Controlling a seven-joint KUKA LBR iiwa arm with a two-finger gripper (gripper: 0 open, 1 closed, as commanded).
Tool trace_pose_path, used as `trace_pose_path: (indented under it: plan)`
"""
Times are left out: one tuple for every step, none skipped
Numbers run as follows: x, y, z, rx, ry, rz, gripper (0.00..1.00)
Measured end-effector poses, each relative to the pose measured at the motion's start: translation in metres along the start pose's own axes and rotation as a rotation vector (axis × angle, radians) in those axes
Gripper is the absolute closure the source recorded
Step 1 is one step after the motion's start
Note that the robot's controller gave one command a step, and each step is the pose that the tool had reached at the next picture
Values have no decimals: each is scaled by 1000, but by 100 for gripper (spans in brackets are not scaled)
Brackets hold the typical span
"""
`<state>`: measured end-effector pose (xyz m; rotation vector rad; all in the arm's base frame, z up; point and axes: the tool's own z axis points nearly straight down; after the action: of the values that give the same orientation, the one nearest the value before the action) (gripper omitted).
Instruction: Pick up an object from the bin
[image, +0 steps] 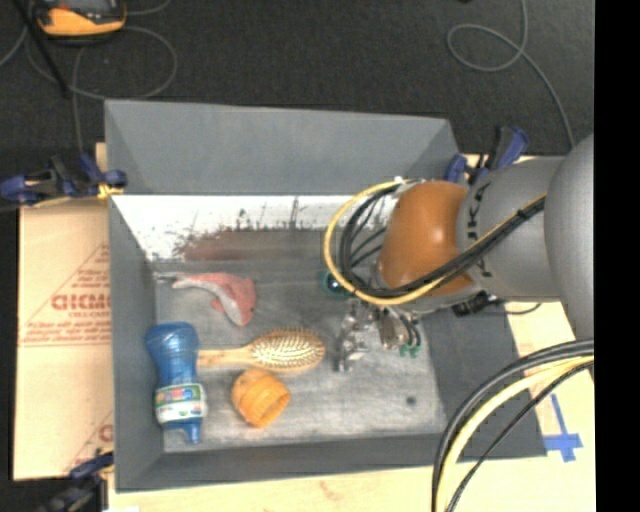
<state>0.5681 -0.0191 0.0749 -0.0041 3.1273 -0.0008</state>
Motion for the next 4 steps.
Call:
trace_pose_path:
  plan:
    - [2,0,3,0,6,-1,0]
    - [2,0,2,1,6,-1,0]
    - [20,28,1,0,4,51,0]
    - [10,105,-3,-2,4,-36,100]
